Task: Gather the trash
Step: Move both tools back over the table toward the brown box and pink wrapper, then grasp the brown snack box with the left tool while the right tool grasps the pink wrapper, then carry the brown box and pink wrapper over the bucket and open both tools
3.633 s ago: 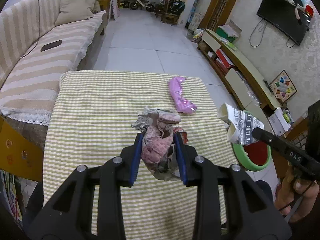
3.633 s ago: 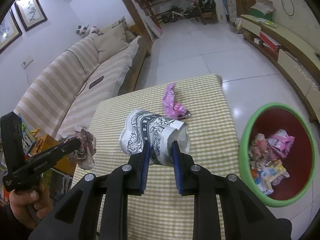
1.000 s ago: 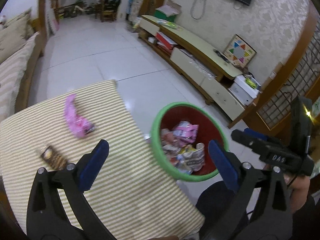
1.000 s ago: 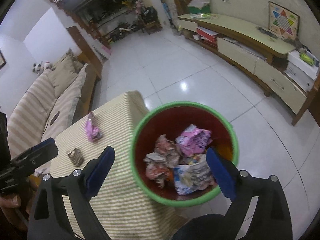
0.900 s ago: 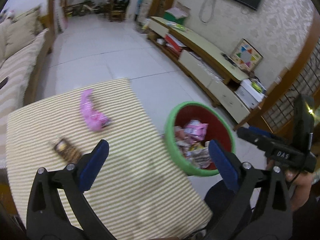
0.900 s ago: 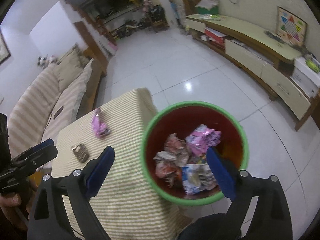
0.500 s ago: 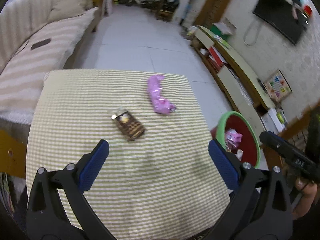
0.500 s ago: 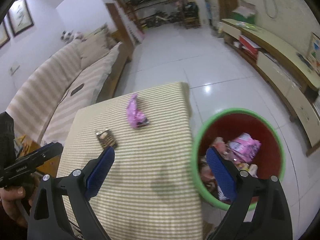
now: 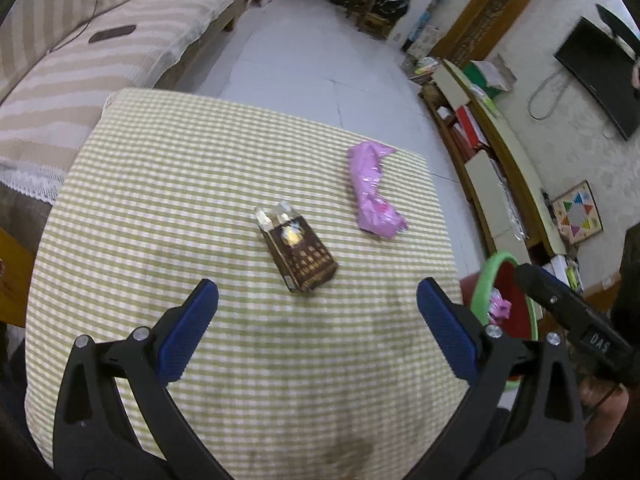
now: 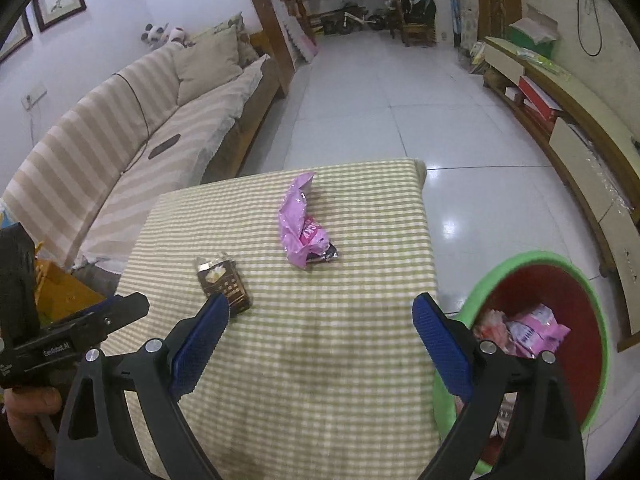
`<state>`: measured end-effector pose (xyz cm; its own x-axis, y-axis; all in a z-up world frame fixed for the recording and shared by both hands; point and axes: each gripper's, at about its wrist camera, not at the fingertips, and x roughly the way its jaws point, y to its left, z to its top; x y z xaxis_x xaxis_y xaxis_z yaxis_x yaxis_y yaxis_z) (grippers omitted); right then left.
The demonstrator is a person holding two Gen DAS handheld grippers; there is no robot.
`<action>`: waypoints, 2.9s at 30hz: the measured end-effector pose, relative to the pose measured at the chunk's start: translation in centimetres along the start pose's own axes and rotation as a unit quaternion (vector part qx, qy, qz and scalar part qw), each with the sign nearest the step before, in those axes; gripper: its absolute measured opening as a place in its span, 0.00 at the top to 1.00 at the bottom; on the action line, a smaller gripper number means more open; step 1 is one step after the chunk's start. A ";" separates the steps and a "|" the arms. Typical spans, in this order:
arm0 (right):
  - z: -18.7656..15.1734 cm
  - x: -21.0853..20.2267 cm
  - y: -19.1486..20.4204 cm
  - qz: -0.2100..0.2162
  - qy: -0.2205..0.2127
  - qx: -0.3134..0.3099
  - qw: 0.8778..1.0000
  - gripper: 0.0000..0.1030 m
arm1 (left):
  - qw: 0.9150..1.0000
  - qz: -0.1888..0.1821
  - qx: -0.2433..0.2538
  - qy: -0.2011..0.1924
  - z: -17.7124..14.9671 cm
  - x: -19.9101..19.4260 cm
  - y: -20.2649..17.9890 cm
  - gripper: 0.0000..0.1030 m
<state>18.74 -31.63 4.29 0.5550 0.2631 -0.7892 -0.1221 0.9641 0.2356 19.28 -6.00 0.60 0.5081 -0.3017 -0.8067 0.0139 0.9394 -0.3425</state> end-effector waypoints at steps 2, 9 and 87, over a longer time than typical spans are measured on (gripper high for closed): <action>0.4 1.5 -0.1 0.002 0.009 0.000 1.000 0.13 | 1.000 0.005 -0.014 0.007 0.3 1.3 0.6 0.05; 1.7 6.6 0.8 -0.018 0.022 -0.034 0.999 0.14 | 0.999 0.017 -0.034 0.013 1.1 4.5 1.4 0.06; -1.3 0.6 3.2 0.006 -0.005 -0.066 0.998 0.71 | 0.999 0.026 -0.021 0.012 1.6 -0.2 1.7 0.80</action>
<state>17.64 -28.31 3.87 0.5606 0.2748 -0.7811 -0.2364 0.9572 0.1670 20.63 -4.14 0.94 0.4866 -0.2569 -0.8350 -0.0478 0.9465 -0.3190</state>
